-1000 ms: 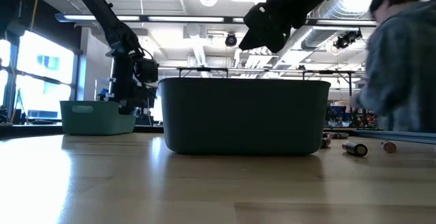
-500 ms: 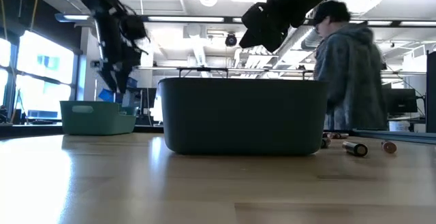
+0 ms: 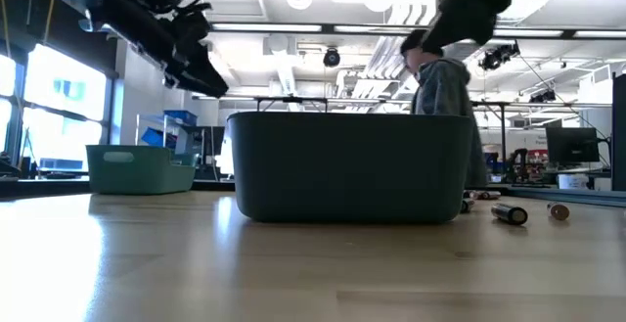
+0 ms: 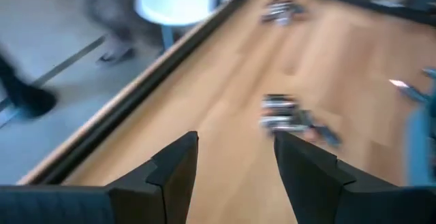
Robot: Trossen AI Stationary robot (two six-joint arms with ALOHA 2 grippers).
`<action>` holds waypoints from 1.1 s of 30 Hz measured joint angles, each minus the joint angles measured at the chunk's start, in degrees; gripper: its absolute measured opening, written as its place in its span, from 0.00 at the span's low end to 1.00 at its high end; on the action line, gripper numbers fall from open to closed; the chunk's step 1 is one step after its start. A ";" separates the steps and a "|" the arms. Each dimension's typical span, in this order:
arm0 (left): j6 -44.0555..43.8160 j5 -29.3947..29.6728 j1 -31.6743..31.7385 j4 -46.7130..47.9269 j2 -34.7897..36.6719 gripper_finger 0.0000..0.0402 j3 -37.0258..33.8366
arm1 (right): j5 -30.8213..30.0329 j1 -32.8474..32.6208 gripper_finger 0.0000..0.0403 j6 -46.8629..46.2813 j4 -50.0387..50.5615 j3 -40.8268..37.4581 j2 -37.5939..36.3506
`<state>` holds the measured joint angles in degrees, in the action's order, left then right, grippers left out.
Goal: Sort batteries
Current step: Put the black battery into the green bin
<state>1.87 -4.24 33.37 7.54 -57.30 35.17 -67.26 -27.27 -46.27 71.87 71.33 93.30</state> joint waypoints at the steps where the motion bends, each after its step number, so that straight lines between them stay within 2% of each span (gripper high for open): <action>1: 0.21 -0.05 -1.88 -2.13 0.32 0.46 -1.49 | 1.95 0.00 0.41 -3.41 3.48 0.00 -1.20; 4: 1.43 -0.05 -7.21 -5.44 0.52 0.46 -4.40 | 12.16 0.00 0.41 -9.21 9.12 0.00 -5.12; 8: 1.83 0.27 -12.82 -6.33 0.41 0.46 -5.20 | 30.69 0.00 0.41 -15.44 8.69 0.00 -9.31; 11: 1.83 0.30 -15.74 -7.78 0.33 0.46 -5.56 | 39.97 -0.68 0.41 -22.93 7.41 0.00 -10.38; 15: 3.46 0.35 -18.10 -9.84 0.35 0.46 -6.35 | 51.45 -3.00 0.41 -20.12 4.99 -0.07 -9.32; 20: 3.73 0.47 -19.28 -10.47 0.35 0.46 -7.46 | 56.31 -5.73 0.41 -11.69 -8.04 -7.08 -9.60; 27: 4.36 0.47 -19.61 -10.92 0.35 0.46 -8.23 | 58.82 -5.56 0.41 -12.35 -18.92 -22.75 -12.81; 33: 4.39 0.47 -19.59 -11.43 0.33 0.46 -8.23 | 60.24 -4.47 0.37 -10.28 -27.66 -32.14 -14.79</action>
<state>6.26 -3.77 13.78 -3.90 -56.97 26.94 -7.02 -31.74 -56.55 44.21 39.19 78.51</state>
